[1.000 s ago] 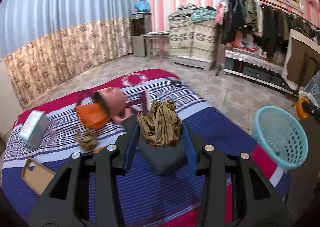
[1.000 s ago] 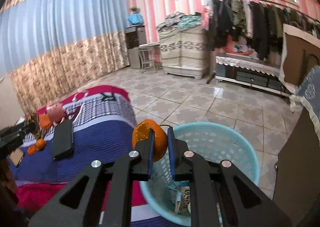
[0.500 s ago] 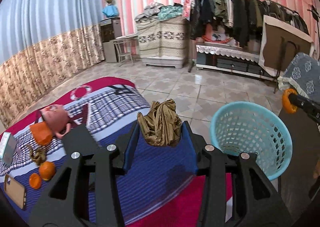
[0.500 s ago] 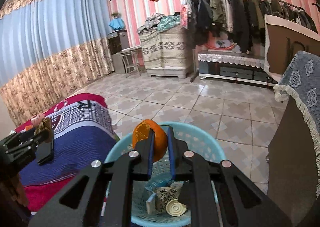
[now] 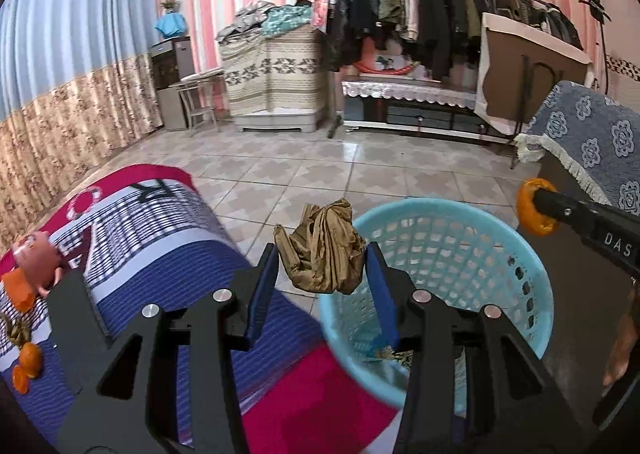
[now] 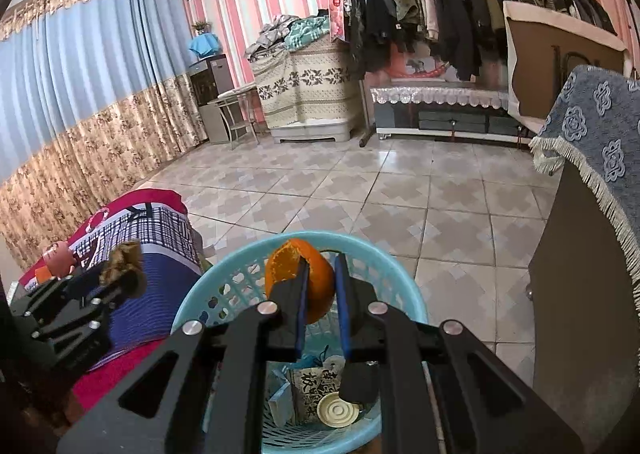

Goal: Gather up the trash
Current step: 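Open the left tool to drop the tan bag while the right tool drops the orange peel, then move both tools back over the items on the bed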

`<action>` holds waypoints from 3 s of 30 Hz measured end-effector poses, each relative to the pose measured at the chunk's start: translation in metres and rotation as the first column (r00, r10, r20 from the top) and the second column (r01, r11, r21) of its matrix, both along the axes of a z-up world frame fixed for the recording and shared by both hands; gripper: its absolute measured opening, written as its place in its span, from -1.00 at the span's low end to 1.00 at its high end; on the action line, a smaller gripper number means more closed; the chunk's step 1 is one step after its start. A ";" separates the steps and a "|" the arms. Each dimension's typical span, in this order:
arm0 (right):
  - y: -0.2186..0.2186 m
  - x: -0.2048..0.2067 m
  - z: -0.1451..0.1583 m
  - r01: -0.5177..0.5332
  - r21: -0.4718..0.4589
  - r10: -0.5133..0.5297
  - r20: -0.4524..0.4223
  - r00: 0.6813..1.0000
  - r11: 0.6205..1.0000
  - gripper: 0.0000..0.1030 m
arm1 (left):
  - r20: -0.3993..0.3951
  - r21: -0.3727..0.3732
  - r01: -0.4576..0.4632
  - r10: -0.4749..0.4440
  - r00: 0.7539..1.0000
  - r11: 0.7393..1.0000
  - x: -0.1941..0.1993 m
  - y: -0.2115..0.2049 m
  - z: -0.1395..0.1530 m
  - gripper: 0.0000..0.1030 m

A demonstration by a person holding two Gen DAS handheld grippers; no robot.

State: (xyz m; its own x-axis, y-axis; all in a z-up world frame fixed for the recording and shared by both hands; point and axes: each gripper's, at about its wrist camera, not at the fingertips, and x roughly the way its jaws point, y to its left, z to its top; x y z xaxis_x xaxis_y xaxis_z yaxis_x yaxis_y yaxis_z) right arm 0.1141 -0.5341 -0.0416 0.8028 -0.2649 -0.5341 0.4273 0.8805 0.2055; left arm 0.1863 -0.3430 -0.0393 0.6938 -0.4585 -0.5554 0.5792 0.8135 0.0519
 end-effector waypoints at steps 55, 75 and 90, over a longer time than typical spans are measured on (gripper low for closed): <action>0.043 0.033 0.008 -0.013 -0.087 0.010 -0.030 0.999 0.996 0.91 | 0.028 -0.035 -0.413 0.414 0.910 0.910 0.021 0.219 0.033 0.89; 0.138 0.071 0.012 -0.110 -0.182 0.104 -0.042 0.994 0.977 0.91 | -0.026 0.017 -0.591 0.592 0.806 0.806 0.014 0.372 0.003 0.89; 0.229 0.108 -0.005 -0.216 -0.173 0.202 -0.098 0.975 0.961 0.91 | -0.176 0.035 -0.563 0.560 0.810 0.825 0.047 0.397 -0.036 0.78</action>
